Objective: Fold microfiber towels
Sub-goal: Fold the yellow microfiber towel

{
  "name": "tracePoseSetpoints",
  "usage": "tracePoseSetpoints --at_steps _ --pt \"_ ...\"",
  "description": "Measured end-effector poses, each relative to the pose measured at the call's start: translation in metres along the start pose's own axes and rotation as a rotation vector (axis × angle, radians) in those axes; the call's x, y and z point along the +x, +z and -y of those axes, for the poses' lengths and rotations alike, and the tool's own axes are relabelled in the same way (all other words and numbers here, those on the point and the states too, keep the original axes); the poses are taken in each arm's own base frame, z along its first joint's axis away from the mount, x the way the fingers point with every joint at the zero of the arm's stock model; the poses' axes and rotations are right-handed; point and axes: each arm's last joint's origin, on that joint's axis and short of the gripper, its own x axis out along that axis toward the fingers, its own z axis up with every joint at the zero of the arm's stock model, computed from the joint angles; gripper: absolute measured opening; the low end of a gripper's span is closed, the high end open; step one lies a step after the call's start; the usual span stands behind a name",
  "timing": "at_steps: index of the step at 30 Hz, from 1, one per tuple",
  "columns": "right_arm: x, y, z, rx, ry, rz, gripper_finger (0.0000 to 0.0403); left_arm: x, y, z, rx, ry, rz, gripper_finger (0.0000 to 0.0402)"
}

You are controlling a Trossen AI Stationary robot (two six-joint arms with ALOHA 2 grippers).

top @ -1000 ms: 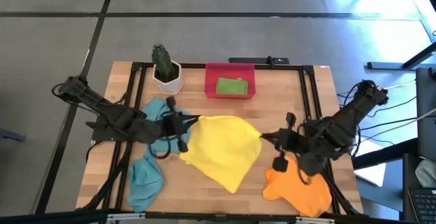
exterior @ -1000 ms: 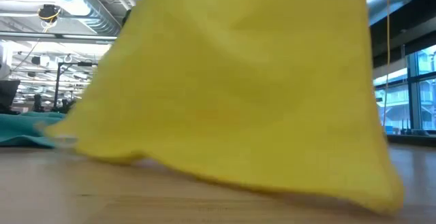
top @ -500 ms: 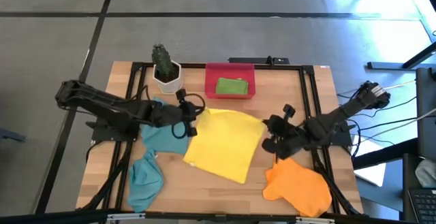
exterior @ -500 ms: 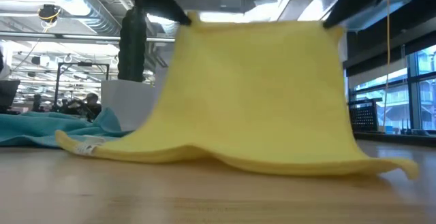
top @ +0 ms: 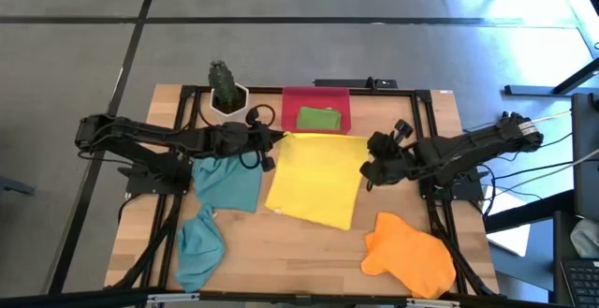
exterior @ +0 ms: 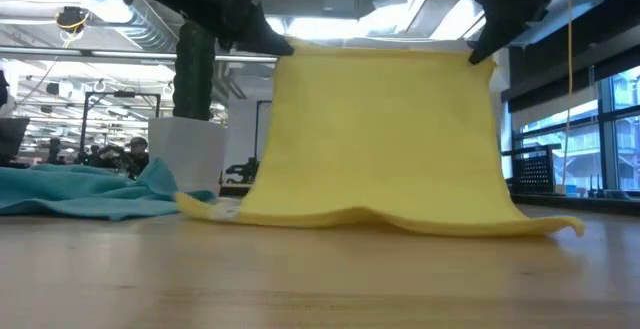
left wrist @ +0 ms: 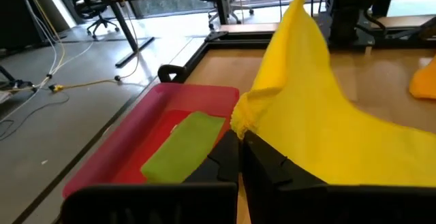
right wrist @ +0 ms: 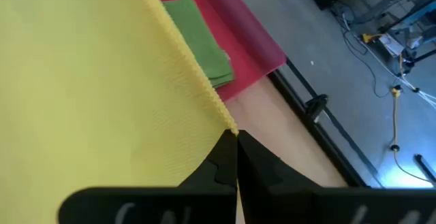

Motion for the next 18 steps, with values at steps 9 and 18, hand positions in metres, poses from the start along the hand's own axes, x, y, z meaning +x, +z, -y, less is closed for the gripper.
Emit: tracePoseSetpoints --at_steps 9,18 --pt "-0.003 0.001 -0.010 0.012 0.097 0.050 0.0000 -0.003 -0.001 0.008 0.083 -0.029 -0.004 0.0000" --pt "-0.003 -0.030 -0.049 0.013 0.350 0.091 0.0000 -0.011 -0.024 0.030 0.168 -0.138 -0.042 0.0000"
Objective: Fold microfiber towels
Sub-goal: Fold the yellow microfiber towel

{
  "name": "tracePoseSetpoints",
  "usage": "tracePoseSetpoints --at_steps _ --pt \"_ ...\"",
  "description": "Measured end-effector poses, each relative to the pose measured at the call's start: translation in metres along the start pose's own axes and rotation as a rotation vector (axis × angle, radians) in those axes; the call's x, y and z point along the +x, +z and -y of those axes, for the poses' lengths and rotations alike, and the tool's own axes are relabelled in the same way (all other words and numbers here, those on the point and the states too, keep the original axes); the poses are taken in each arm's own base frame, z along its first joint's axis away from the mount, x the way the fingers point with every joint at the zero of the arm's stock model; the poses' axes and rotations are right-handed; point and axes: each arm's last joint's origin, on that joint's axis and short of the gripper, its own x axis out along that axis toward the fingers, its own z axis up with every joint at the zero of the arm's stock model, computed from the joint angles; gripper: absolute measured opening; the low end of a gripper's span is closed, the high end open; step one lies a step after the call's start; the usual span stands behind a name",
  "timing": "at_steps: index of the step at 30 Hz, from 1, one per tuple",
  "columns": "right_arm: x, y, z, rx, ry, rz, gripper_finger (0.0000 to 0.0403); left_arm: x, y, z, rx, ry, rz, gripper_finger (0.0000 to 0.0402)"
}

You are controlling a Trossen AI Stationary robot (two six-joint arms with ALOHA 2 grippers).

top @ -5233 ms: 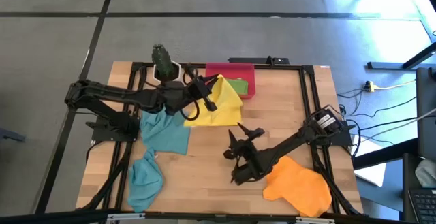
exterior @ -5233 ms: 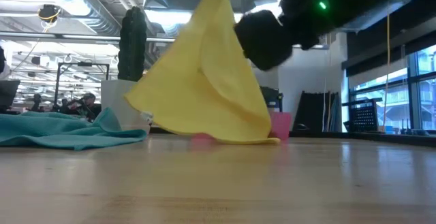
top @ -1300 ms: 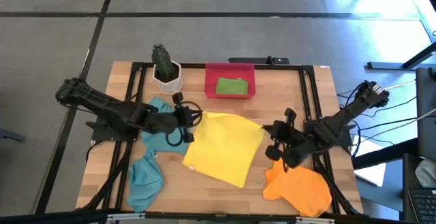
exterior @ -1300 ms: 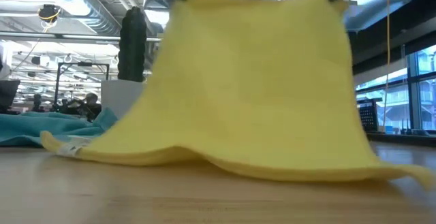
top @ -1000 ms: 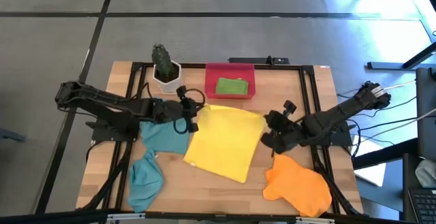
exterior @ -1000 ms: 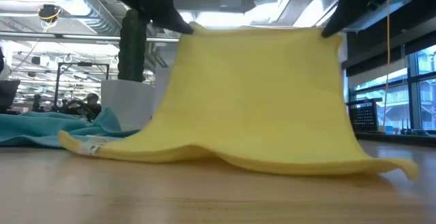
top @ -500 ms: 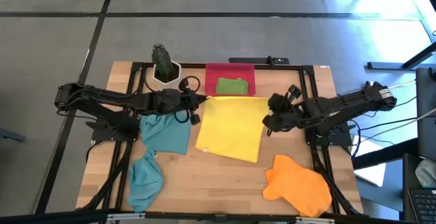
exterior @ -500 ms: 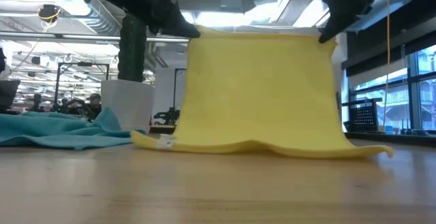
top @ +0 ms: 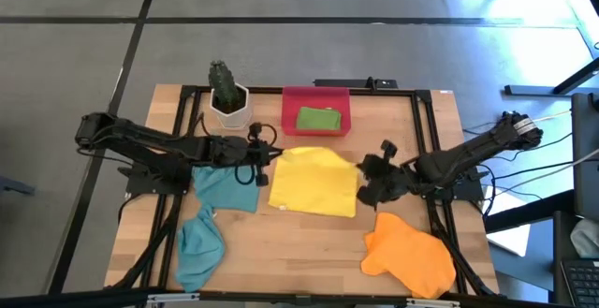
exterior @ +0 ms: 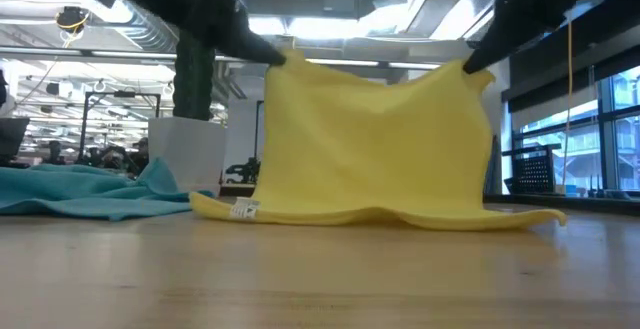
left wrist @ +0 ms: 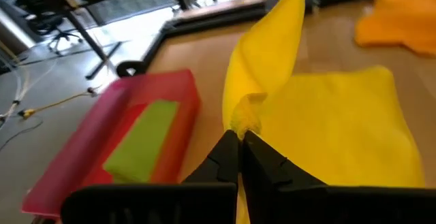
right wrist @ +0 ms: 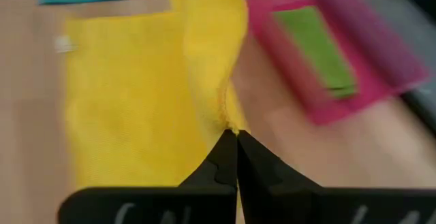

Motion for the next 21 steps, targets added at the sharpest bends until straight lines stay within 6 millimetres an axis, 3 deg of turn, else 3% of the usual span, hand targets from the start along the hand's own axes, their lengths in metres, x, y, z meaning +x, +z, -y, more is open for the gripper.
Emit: tracePoseSetpoints --at_steps 13,21 --pt "0.007 -0.042 -0.032 0.013 0.329 0.029 0.0000 -0.013 -0.042 0.038 0.107 -0.132 -0.027 0.0000" --pt "0.011 -0.051 -0.030 0.008 0.294 0.020 0.0000 -0.016 -0.045 0.043 0.115 -0.134 0.018 0.0000"
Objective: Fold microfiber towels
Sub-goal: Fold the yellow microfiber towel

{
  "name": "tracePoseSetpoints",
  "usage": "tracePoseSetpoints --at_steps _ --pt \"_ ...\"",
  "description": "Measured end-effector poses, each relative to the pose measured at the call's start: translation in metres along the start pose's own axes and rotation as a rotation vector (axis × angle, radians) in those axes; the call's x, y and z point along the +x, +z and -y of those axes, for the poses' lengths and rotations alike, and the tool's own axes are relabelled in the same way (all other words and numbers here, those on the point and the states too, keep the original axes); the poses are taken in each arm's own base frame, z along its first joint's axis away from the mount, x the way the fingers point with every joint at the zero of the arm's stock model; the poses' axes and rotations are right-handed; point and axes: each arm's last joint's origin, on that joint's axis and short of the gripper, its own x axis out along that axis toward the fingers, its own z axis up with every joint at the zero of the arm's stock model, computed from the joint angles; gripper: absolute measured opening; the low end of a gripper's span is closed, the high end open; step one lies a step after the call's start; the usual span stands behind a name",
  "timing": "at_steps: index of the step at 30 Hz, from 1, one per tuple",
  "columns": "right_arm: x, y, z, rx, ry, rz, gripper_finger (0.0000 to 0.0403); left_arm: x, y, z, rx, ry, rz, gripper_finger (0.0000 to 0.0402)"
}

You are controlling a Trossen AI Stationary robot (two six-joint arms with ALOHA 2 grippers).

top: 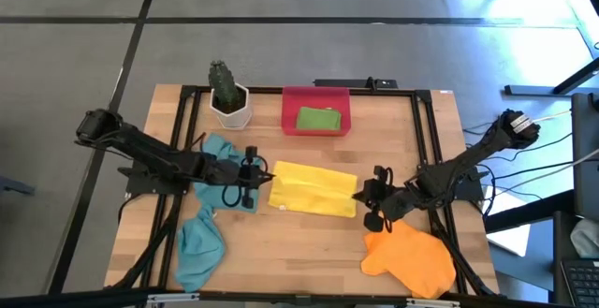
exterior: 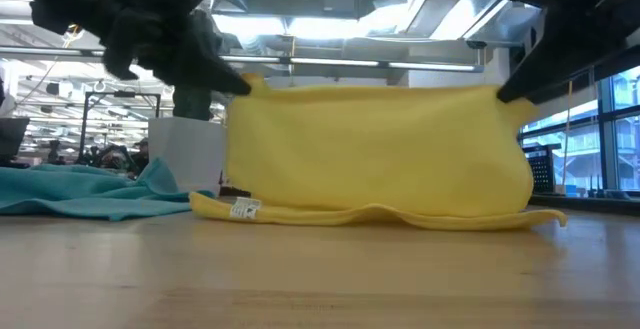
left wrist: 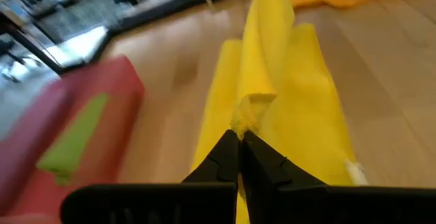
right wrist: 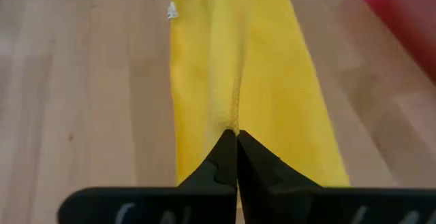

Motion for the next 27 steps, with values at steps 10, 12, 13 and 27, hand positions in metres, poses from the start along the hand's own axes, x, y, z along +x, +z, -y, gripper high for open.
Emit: tracePoseSetpoints --at_steps 10,12,13,27 --pt "-0.016 0.040 0.018 -0.069 -0.264 -0.020 0.0000 0.006 0.010 -0.035 0.007 0.210 0.114 0.0000" --pt "-0.019 0.046 0.026 -0.079 -0.333 -0.041 0.0000 0.009 0.007 -0.045 -0.005 0.225 0.103 0.0000" --pt "-0.020 0.049 0.030 -0.080 -0.363 -0.049 0.0000 0.010 0.006 -0.050 -0.010 0.229 0.099 0.0000" --pt "-0.007 0.068 0.087 -0.096 -0.577 -0.151 0.0000 0.014 -0.008 -0.088 -0.028 0.192 0.100 0.0000"
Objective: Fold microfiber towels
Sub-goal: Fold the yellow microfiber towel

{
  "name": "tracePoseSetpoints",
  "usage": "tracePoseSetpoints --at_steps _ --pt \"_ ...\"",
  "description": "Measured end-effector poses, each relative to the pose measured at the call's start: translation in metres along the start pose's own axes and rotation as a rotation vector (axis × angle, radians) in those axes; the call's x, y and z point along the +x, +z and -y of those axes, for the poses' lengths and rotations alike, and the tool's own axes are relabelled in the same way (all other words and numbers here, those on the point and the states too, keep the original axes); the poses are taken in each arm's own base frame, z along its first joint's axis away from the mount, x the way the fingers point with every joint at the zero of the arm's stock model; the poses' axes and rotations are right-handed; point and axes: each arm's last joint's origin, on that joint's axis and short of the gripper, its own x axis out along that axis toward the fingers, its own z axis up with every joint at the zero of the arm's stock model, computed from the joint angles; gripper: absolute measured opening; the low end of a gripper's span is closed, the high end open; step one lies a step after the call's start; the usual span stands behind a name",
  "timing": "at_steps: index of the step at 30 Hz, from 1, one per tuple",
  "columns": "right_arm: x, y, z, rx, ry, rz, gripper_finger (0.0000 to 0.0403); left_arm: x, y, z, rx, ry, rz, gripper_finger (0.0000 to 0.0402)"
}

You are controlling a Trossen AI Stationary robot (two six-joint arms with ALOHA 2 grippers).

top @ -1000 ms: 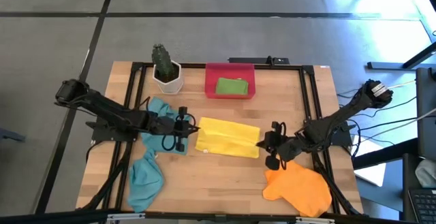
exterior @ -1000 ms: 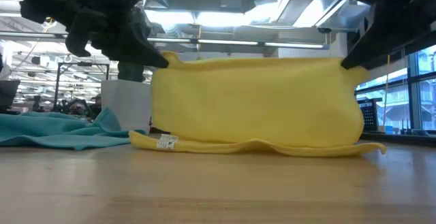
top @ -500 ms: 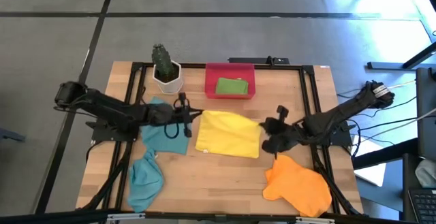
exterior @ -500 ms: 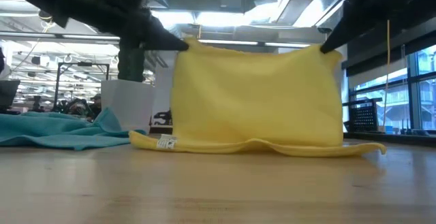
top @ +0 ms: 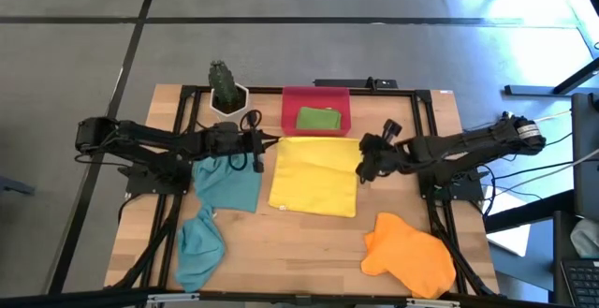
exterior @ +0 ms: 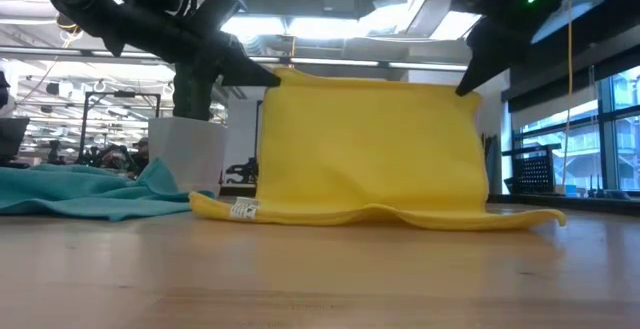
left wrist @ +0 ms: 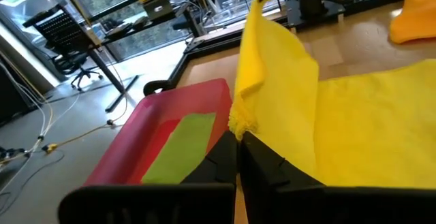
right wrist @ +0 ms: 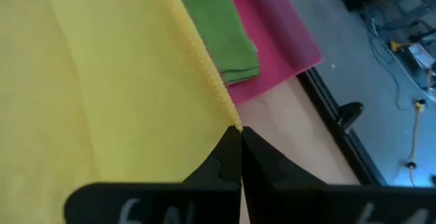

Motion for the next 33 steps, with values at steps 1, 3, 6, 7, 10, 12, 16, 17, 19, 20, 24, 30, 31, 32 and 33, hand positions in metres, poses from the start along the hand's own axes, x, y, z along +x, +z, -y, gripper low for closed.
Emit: tracePoseSetpoints --at_steps 1,3,6,7,10,12,16,17,19,20,24,30,31,32,33 --pt "0.002 0.001 0.002 -0.008 -0.009 0.000 0.0000 0.000 0.000 0.000 0.006 0.000 0.000 0.0000" --pt "0.006 0.004 0.006 -0.026 -0.032 0.003 0.0000 0.000 0.000 0.000 0.032 0.001 0.003 0.0000" --pt "0.011 0.008 0.012 -0.027 -0.049 0.004 0.0000 0.000 0.001 0.000 0.050 0.003 0.007 0.0000" --pt "0.012 0.008 0.013 -0.020 -0.037 0.002 0.0000 0.000 0.001 0.000 0.050 0.003 0.006 0.0000" --pt "0.014 0.010 0.013 -0.001 0.009 0.003 0.0000 0.000 -0.001 0.000 0.053 -0.005 -0.012 0.0000" --pt "0.013 0.010 0.011 0.001 0.023 0.007 0.0000 0.000 -0.003 0.001 0.052 -0.013 -0.034 0.0000" --pt "0.007 0.009 0.002 0.023 0.117 0.002 0.0000 -0.001 -0.010 0.005 0.037 -0.059 -0.094 0.0000" --pt "0.005 0.008 -0.001 0.025 0.148 0.000 0.0000 -0.001 -0.011 0.006 0.034 -0.077 -0.105 0.0000" --pt "0.002 0.004 -0.008 0.032 0.196 0.009 0.0000 -0.002 -0.012 0.010 0.024 -0.105 -0.127 0.0000" --pt "0.001 0.001 -0.013 0.031 0.217 0.007 0.0000 -0.002 -0.013 0.012 0.024 -0.117 -0.134 0.0000" --pt "-0.001 -0.012 -0.029 0.044 0.312 0.009 0.0000 -0.004 -0.011 0.022 0.037 -0.161 -0.131 0.0000" --pt "-0.004 -0.034 -0.051 0.058 0.444 0.011 0.0000 -0.009 -0.005 0.040 0.064 -0.235 -0.107 0.0000" --pt "-0.005 -0.037 -0.054 0.057 0.464 0.017 0.0000 -0.010 -0.004 0.043 0.068 -0.247 -0.102 0.0000" --pt "-0.006 -0.039 -0.057 0.052 0.482 0.022 0.0000 -0.011 -0.003 0.046 0.068 -0.259 -0.098 0.0000" --pt "-0.008 -0.041 -0.060 0.047 0.501 0.030 0.0000 -0.012 -0.003 0.049 0.064 -0.269 -0.096 0.0000"
